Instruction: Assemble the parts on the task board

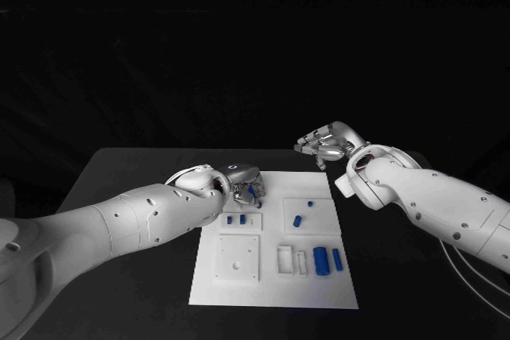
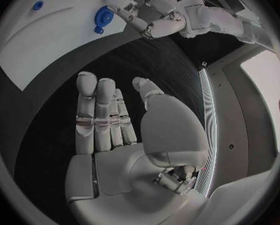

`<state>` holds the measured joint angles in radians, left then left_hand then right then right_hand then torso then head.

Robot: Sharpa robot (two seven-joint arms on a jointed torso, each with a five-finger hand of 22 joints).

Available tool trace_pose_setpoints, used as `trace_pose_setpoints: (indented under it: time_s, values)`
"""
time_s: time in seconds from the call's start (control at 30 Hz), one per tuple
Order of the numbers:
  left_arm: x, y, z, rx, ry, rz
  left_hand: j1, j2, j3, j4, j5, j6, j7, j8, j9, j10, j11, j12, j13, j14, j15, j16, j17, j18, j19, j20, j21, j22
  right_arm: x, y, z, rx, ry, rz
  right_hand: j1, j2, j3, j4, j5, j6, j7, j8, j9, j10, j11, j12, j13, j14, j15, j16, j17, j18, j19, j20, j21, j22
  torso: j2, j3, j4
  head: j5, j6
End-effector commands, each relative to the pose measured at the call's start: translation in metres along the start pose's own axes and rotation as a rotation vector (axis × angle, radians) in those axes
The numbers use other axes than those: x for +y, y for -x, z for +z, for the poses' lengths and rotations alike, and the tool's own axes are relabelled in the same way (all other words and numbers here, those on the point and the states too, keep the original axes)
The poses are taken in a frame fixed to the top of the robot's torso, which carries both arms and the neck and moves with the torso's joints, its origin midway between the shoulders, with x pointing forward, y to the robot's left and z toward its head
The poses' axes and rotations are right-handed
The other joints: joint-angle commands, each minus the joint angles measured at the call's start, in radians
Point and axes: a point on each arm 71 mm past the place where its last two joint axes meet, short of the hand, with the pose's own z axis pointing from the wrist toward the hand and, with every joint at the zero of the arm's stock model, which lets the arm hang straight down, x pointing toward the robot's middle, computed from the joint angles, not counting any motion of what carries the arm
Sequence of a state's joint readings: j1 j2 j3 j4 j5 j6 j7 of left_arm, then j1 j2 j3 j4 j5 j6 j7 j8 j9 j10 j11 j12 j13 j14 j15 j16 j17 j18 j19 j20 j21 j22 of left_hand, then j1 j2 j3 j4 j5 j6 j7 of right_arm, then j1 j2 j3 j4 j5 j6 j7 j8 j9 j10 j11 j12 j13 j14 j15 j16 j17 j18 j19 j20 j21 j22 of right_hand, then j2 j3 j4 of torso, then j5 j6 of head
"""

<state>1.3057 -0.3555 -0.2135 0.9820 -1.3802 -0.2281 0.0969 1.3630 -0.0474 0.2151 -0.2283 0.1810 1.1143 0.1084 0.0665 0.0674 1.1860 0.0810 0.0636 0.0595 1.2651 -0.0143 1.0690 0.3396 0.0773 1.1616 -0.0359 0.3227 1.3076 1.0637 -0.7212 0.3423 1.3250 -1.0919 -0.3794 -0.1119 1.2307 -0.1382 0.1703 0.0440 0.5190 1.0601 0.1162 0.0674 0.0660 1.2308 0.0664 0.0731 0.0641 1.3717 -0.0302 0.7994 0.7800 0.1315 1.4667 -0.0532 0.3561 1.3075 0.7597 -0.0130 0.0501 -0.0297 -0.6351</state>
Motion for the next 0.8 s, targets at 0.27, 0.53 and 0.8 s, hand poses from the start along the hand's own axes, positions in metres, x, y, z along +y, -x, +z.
trace_pose_setpoints:
  time_s: [0.27,0.53,0.8]
  values:
    - [-0.0008,-0.0062,0.0016,0.052,-0.012,0.023,-0.009,-0.006,-0.008,0.011,-0.001,-0.014,0.001,-0.003,0.0,-0.027,0.004,-0.006,-0.001,0.008,0.002,0.008,0.001,0.015,0.012,0.005,-0.012,0.019,0.0036,-0.002,-0.0005,0.012,0.022,-0.009,-0.008,-0.003,0.004,-0.002,0.007,0.001,0.006,-0.005,-0.001,-0.006,0.001,-0.005,-0.001,-0.001,0.004,0.007,-0.003,0.01,0.022,0.006,-0.005,0.03,-0.001,-0.0007,0.0,-0.002,-0.004]
    - [-0.0018,-0.0077,0.0028,0.054,-0.012,0.023,-0.006,-0.004,-0.006,0.016,0.0,-0.016,0.001,-0.003,0.0,-0.025,0.003,-0.005,-0.001,0.012,0.001,0.015,0.003,0.016,0.018,0.004,-0.012,0.021,0.0054,-0.0028,-0.0007,0.013,0.028,-0.01,-0.008,-0.003,0.004,-0.002,0.007,0.001,0.006,-0.005,-0.001,-0.006,0.001,-0.005,-0.001,-0.001,0.004,0.007,-0.003,0.01,0.022,0.006,-0.005,0.03,-0.001,-0.0008,0.0012,-0.004,-0.006]
    - [0.0009,-0.01,0.0034,0.052,-0.005,0.022,-0.004,0.0,0.008,0.02,0.0,-0.01,0.0,-0.003,0.0,-0.019,-0.002,-0.006,-0.001,0.015,-0.006,0.026,0.006,0.013,0.021,-0.001,-0.005,0.023,0.0062,-0.0028,-0.0009,0.014,0.03,-0.01,-0.007,-0.003,0.002,-0.002,0.007,0.002,0.006,-0.004,0.0,-0.006,0.001,-0.004,-0.001,-0.001,0.004,0.011,-0.01,0.011,0.024,0.006,-0.014,0.031,0.0,-0.0009,0.0003,-0.005,-0.007]
